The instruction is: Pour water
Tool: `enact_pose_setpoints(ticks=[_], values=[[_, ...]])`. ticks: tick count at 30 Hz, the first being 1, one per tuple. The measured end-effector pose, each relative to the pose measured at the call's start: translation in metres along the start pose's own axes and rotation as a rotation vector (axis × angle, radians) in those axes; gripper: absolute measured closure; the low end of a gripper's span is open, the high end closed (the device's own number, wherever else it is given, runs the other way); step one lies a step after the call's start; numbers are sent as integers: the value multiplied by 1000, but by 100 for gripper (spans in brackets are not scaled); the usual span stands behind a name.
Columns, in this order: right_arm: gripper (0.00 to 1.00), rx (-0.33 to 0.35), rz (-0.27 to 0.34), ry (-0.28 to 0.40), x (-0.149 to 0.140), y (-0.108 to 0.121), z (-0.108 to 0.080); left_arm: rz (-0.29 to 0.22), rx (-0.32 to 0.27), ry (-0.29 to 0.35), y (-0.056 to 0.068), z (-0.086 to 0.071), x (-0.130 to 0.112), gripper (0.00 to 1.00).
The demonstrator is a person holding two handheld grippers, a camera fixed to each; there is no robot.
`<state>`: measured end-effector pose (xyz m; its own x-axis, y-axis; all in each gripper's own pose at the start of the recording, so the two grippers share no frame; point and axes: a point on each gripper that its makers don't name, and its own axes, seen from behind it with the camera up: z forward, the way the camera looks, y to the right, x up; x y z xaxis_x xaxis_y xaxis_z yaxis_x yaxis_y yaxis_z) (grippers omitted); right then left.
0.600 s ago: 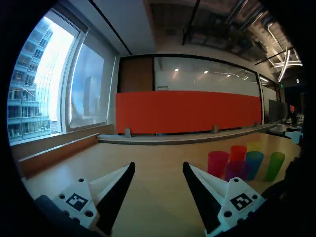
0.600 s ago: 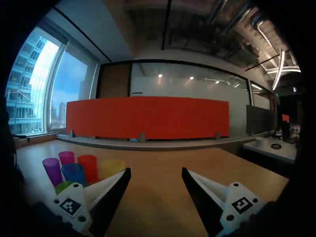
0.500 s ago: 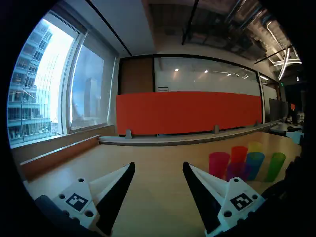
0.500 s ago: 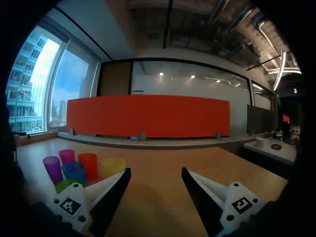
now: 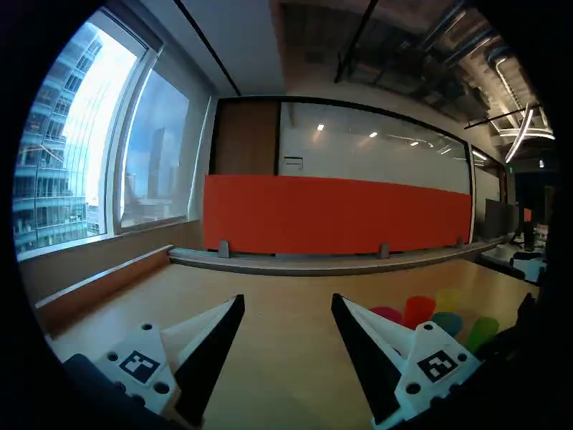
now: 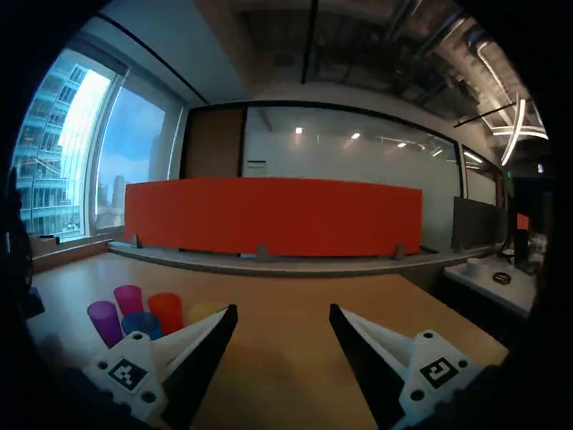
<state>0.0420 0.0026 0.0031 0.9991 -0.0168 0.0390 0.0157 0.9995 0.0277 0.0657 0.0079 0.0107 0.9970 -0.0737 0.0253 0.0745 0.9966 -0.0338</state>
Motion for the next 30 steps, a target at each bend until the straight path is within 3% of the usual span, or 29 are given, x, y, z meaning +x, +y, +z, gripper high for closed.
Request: enact_pose_setpoints(ticks=[14,24,30], values=[[1,23,54,-7,74,4,6,20,-43,-15,13,10,69,10],[1,38,48,4,118,3,9,26,-86,-28,27,13,105,10],[1,27,53,7,130,10,11,16,-110,-41,31,15,118,10]])
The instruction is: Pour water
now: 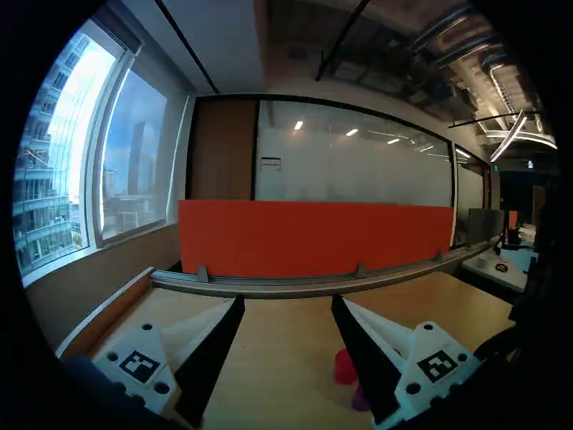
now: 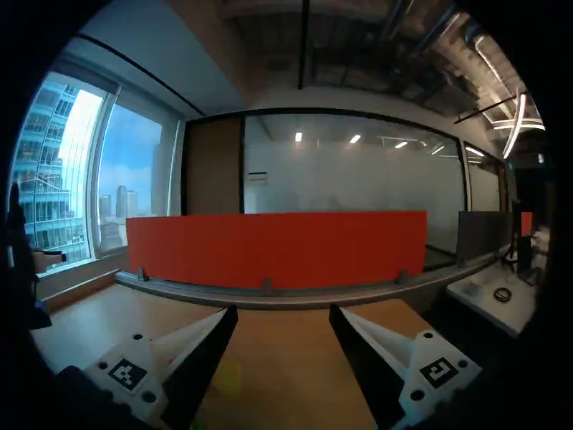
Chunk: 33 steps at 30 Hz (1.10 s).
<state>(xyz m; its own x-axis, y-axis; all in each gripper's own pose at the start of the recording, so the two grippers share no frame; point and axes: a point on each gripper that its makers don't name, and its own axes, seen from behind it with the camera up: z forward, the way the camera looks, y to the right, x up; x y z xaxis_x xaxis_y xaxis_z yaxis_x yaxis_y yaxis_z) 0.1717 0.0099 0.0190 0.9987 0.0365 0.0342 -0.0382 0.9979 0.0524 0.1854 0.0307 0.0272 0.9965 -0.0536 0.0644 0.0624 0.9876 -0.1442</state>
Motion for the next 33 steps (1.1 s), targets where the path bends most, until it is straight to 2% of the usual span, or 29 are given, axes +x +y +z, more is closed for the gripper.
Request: enact_pose_setpoints(ticks=[6,11,21,33], values=[[1,18,2,-12,-1,-3,-1,12,-16,-1,3,0,4,10],[1,79,7,-15,0,-14,0,15,-54,-12,11,2,2,10],[1,246,7,-15,7,-42,-9,-7,-241,-8,47,1,6,10],[1,504,-22,-7,17,-96,-37,8,-418,20,85,-12,17,10]])
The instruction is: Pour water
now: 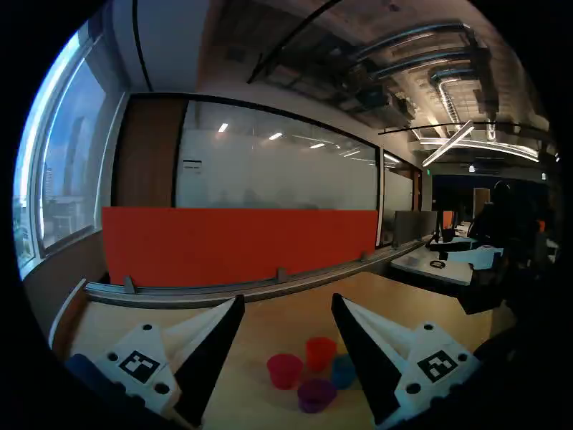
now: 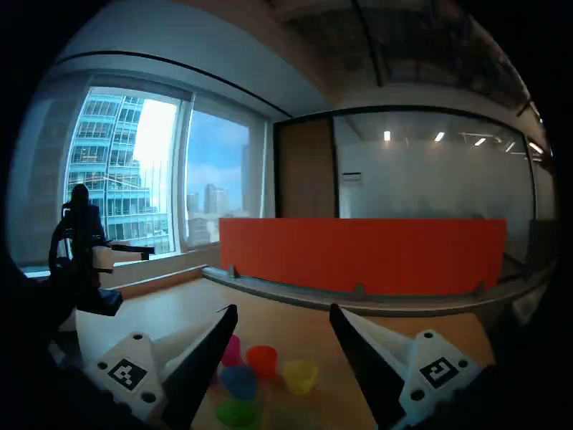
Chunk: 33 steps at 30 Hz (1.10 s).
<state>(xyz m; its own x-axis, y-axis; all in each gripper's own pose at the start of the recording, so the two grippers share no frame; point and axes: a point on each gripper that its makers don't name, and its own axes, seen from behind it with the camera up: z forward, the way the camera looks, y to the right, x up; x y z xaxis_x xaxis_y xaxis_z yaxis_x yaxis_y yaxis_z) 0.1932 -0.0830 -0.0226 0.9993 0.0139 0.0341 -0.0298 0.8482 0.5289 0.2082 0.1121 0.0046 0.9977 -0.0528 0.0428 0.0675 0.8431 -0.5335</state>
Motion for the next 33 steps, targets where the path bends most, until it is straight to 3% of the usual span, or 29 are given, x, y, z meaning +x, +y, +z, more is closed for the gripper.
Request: enact_pose_setpoints(ticks=[6,15,33], values=[[1,70,7,1,4,-14,-1,20,-56,-5,12,0,0,10],[1,105,-1,-11,2,-22,3,38,-101,-14,22,-1,1,10],[1,176,-32,-99,-22,-36,1,75,-208,-88,41,3,-20,10]])
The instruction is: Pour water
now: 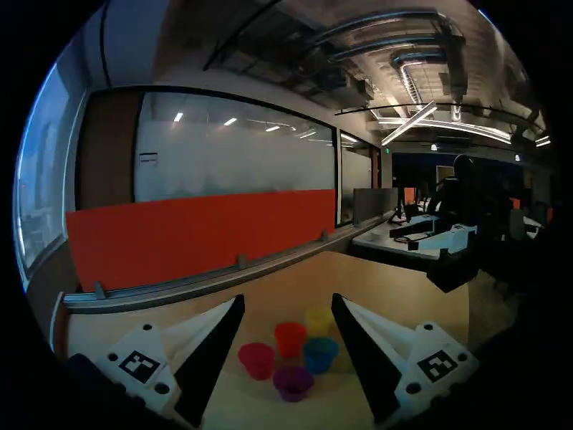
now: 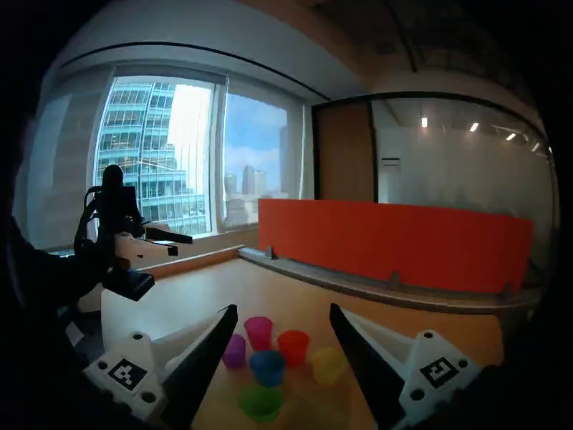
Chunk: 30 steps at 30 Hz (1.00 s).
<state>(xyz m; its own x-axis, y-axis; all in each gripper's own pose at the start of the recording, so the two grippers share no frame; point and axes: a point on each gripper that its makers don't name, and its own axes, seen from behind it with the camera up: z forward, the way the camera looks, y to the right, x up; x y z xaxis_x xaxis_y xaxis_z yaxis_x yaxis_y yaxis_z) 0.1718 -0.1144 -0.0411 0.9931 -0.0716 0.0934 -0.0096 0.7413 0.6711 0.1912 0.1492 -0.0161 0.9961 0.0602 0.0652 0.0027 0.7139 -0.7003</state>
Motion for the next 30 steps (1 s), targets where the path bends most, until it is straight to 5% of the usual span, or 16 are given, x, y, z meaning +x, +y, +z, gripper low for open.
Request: enact_pose_setpoints(ticks=[30], values=[[1,54,-57,-146,-70,-11,13,40,-106,-132,17,28,-69,10]])
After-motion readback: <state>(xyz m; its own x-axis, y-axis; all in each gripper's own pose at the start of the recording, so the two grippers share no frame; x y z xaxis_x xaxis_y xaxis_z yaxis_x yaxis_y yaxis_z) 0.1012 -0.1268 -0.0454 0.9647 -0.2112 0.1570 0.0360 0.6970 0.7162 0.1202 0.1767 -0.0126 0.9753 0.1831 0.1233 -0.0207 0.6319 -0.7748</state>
